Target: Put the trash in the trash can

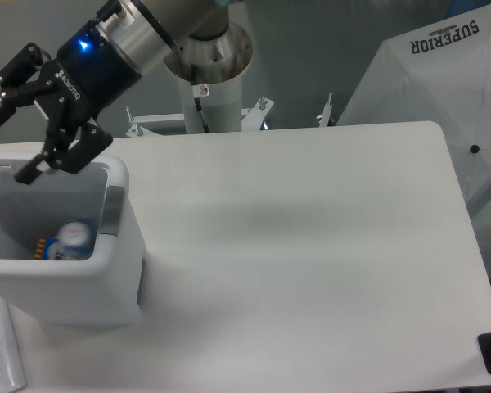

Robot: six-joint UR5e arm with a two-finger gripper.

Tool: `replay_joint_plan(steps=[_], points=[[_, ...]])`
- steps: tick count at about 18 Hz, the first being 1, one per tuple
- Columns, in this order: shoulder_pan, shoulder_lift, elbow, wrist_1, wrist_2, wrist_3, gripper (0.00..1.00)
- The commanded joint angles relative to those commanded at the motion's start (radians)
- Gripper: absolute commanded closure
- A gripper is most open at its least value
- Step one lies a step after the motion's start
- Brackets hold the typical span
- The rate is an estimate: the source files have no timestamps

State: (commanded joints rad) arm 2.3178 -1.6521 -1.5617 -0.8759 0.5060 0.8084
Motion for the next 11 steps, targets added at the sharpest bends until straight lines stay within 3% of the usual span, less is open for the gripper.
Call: replay_joint_plan(steps=[6, 11], points=[[0.153, -0.006, 0.012, 0.0, 0.215, 0.014, 0.0], [0.307, -0.132, 0.077, -0.002, 0.238, 0.005, 0.0]])
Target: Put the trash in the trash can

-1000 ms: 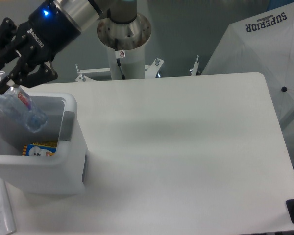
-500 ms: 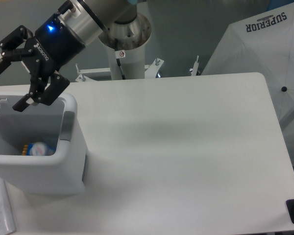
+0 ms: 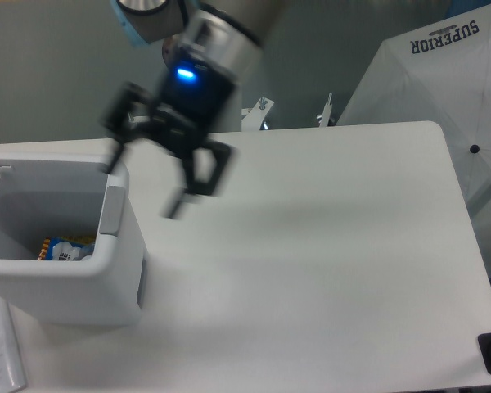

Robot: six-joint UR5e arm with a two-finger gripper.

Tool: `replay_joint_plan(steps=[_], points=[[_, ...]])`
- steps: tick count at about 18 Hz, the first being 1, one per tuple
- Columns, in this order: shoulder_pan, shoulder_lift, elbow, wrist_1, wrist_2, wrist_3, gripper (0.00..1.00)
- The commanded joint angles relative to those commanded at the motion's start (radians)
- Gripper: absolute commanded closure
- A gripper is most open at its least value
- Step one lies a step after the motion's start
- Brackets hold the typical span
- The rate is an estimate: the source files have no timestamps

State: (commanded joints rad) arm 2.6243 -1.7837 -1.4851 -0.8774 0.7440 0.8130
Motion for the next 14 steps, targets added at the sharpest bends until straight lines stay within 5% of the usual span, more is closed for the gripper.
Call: replay_joint_plan(steps=[3, 8, 11, 14], points=[[0.069, -0.069, 0.035, 0.0, 0.052, 0.006, 0.0], [0.08, -0.19, 0.132, -0.009, 0.304, -0.017, 0.0], [0.077, -0.224, 0.134, -0.027, 0.391, 0.008, 0.0], [0.06, -0.246, 0.129, -0.098, 0.536, 0.18, 0.0]])
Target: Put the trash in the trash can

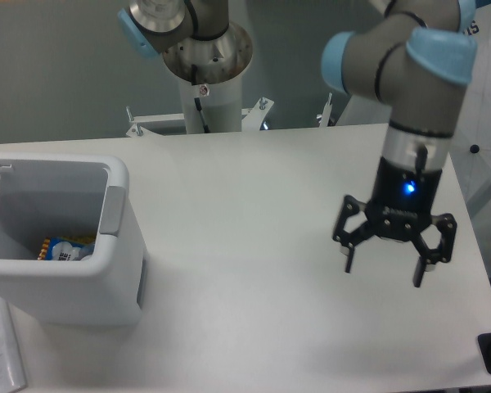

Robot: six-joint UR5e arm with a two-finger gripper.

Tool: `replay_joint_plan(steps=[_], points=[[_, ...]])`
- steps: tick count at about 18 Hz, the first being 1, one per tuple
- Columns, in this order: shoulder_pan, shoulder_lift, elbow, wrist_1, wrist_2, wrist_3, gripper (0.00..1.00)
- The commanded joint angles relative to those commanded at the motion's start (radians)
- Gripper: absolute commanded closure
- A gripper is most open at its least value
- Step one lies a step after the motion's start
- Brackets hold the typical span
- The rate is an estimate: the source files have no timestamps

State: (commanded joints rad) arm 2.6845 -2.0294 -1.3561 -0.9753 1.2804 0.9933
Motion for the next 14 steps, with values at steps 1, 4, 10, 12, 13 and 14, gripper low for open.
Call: replay_joint_plan(steps=[1, 4, 10, 12, 13, 14], points=[[-0.003, -0.005, 0.008, -0.041, 0.037, 0.061, 0.0], [-0.003, -0.008, 0.012, -0.124, 0.089, 0.218, 0.0], [0.008, -0.018, 0.003, -0.135, 0.144, 0.424, 0.0], [0.008, -0.025, 0.005, -0.135, 0.177, 0.452, 0.0], [0.006, -0.031, 0.002, -0.134, 0.191, 0.453, 0.0], [0.005, -0.035, 0.005, -0.137, 0.203, 0.452, 0.0]])
